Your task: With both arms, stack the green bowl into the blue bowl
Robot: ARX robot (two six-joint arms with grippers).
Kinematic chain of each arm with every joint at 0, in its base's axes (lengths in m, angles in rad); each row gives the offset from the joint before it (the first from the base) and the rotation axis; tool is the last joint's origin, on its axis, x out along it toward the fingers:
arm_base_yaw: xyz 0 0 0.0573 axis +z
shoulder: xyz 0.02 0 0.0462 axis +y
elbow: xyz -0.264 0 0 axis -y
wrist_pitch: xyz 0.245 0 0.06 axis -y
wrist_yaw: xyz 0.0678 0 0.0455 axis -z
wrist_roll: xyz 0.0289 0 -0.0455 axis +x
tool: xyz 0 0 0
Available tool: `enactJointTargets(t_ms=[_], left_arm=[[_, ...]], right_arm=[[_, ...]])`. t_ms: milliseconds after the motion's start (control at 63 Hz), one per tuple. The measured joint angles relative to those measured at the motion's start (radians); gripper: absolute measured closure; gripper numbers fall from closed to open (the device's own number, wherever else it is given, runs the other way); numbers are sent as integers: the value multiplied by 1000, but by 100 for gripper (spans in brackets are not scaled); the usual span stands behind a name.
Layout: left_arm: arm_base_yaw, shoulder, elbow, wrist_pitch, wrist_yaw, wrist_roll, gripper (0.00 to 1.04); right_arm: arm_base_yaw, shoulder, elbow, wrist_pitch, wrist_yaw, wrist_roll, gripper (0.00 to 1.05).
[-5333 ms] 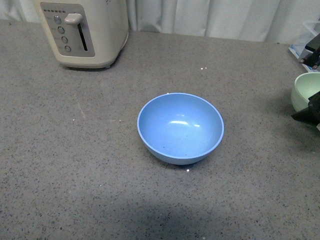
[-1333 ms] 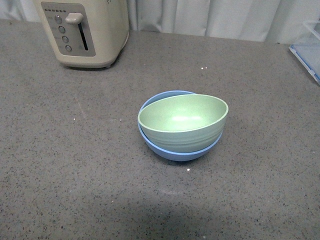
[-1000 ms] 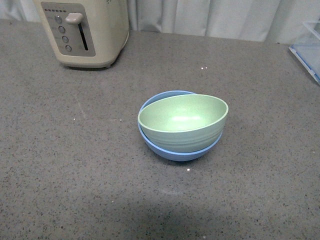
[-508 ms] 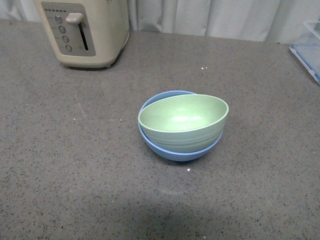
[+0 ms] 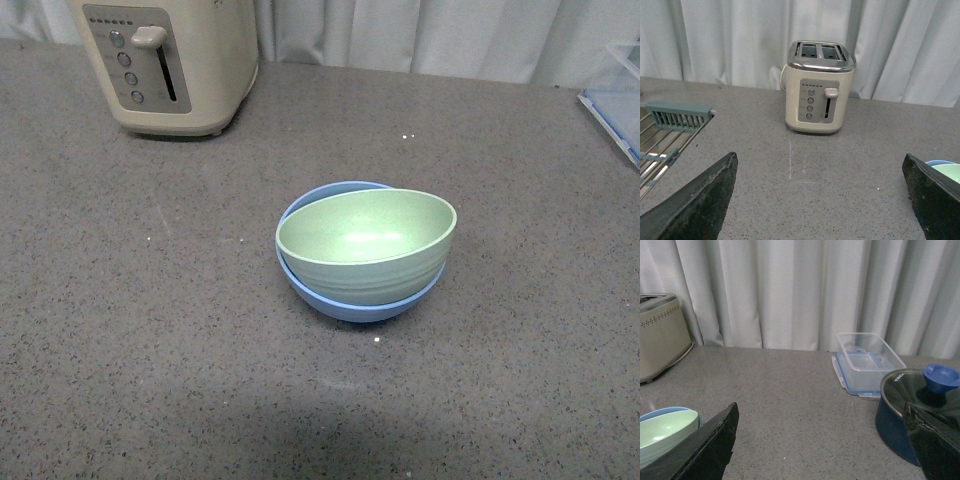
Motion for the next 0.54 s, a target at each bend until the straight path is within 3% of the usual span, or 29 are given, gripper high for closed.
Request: enactJointTargets(t_ms=[540], left_arm=[[0, 0, 0, 0, 0, 0, 6]], right_arm=[[0, 0, 0, 0, 0, 0, 9]])
